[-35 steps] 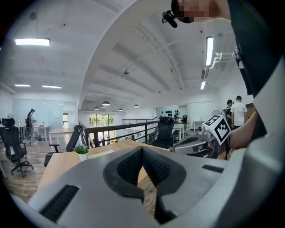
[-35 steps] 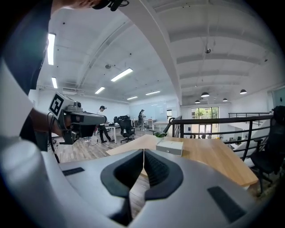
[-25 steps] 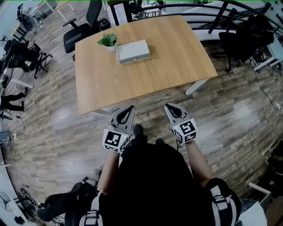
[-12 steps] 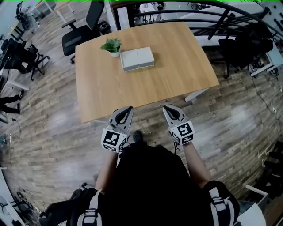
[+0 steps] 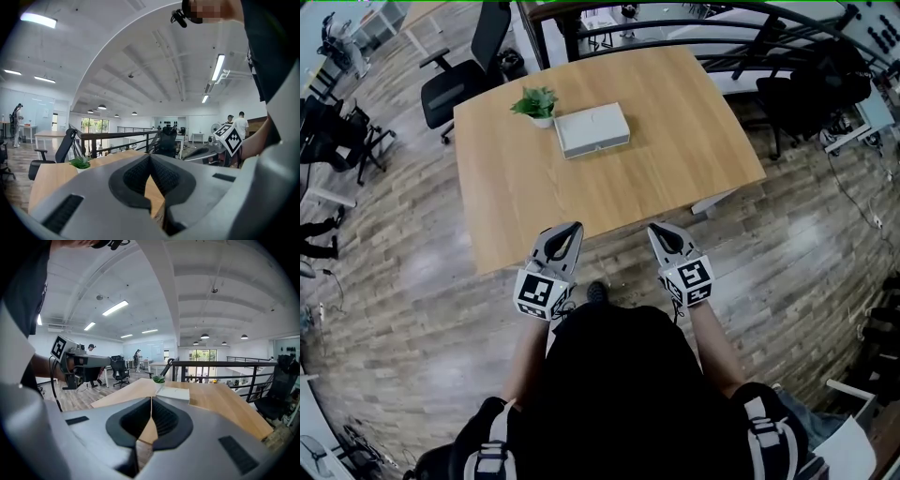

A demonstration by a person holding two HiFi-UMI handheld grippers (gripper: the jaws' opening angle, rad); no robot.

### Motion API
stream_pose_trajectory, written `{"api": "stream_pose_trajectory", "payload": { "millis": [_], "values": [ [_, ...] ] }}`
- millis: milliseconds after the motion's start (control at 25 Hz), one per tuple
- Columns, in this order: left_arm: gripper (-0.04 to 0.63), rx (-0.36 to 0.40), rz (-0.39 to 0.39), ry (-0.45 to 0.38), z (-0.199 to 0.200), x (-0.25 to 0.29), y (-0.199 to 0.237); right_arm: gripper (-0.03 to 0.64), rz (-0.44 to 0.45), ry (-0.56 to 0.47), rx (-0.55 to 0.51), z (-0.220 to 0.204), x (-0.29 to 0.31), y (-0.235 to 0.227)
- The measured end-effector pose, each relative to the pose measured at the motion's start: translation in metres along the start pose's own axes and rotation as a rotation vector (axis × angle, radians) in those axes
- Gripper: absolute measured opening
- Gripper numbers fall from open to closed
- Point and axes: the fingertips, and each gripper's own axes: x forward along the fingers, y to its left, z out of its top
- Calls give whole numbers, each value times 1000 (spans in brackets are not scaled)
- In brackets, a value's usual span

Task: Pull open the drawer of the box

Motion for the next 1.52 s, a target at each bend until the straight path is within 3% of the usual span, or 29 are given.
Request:
{"api": "stream_pose_trajectory", "payload": {
  "millis": [400, 600, 880, 1120, 1520],
  "values": [
    [23, 10, 24, 20, -12, -36, 35, 25, 17, -12, -13, 10, 37, 37],
    [23, -9, 87, 31, -18, -53, 48, 25, 70, 22, -15, 0, 53, 49],
    [23, -21, 190, 58, -27, -61, 70, 25, 153, 0, -45, 19, 92, 42],
    [23, -38, 245, 56, -18, -31, 88, 25, 219, 5, -78, 35, 124, 19],
    [23, -30, 320, 44, 7, 60, 101, 25, 318, 26, -112, 45, 167, -64]
  ]
}}
